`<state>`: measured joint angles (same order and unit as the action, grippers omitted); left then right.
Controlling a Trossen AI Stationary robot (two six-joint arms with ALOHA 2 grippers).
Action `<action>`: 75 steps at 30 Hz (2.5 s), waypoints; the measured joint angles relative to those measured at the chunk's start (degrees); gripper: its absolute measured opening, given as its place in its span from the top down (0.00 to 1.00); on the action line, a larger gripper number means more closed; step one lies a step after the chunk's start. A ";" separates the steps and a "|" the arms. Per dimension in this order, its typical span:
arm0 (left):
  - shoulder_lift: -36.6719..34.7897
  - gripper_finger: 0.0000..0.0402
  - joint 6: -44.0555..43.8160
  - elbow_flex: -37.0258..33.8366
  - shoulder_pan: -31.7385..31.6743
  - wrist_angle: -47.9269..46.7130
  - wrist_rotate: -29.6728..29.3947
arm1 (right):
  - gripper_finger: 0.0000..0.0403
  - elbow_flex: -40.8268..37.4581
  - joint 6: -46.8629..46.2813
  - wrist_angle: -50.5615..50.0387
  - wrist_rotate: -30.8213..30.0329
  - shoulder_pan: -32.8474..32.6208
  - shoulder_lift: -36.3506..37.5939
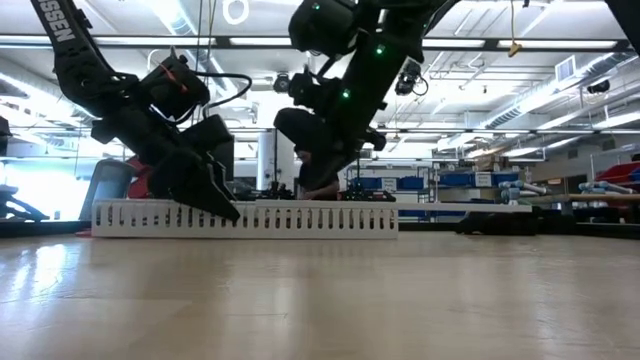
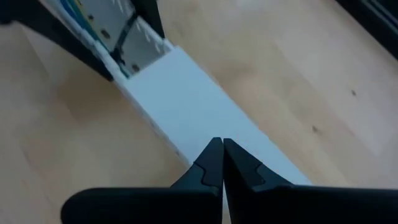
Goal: Ziptie cables
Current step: Close the white cable duct
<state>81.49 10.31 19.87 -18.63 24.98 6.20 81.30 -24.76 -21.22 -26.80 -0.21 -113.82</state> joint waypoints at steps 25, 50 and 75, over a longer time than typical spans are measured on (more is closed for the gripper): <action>6.22 0.30 0.81 0.16 0.00 7.66 0.08 | 1.00 0.00 0.94 1.76 -0.18 -0.69 -0.04; 7.06 0.42 -0.02 0.19 0.00 8.50 -0.12 | 1.00 -0.76 2.17 10.85 7.10 1.99 -2.96; -1.22 0.23 0.04 -0.14 -0.02 -2.66 -0.55 | 1.00 -0.74 3.94 10.66 5.44 -0.28 -1.33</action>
<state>80.27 10.34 19.73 -18.65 22.33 5.65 80.55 -20.82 -10.57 -21.37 -0.49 -115.15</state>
